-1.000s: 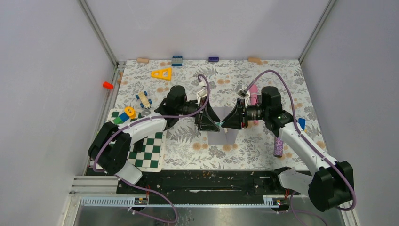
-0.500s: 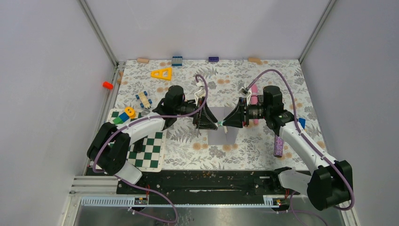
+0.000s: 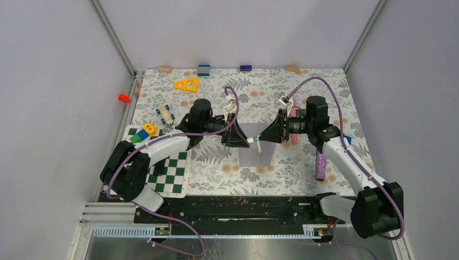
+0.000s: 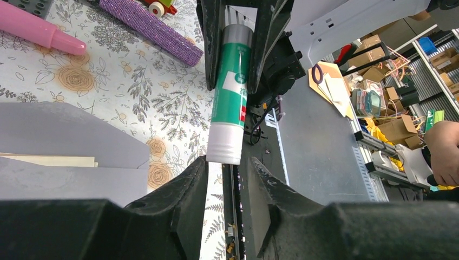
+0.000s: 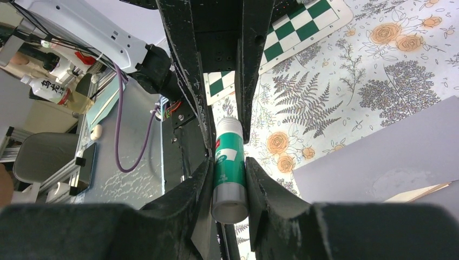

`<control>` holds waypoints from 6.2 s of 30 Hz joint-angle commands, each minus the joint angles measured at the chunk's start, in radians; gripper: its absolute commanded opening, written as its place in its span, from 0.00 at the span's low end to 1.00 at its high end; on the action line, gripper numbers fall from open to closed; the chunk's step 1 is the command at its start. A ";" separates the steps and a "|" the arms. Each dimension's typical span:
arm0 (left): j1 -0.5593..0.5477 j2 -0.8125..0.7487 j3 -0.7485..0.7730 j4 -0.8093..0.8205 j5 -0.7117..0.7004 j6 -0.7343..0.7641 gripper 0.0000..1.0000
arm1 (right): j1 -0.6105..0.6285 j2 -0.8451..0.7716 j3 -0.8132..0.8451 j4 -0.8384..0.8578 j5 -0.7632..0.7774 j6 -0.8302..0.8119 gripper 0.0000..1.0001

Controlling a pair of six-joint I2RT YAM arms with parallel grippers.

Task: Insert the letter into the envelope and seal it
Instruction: Open the solid glue cap from the solid glue, then place the solid glue cap at the center of the board, then unscrew the solid glue.

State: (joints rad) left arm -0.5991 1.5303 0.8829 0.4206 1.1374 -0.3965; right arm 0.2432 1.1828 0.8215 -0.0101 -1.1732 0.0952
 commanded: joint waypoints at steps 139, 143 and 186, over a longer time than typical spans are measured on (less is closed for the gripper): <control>-0.143 0.538 0.579 -1.528 -1.421 1.259 0.29 | -0.140 -0.120 0.038 -0.058 0.004 -0.048 0.00; -0.147 0.539 0.578 -1.527 -1.414 1.258 0.32 | -0.140 -0.120 0.038 -0.057 0.003 -0.048 0.00; 0.213 0.295 0.439 -0.483 -0.315 0.041 0.64 | -0.107 -0.038 0.194 -0.402 0.378 -0.335 0.00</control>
State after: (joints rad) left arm -0.3943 1.8088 1.4094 -0.4664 0.6403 0.0162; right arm 0.0952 1.1042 0.9039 -0.2600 -0.9714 -0.1036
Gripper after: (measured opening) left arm 0.643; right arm 0.316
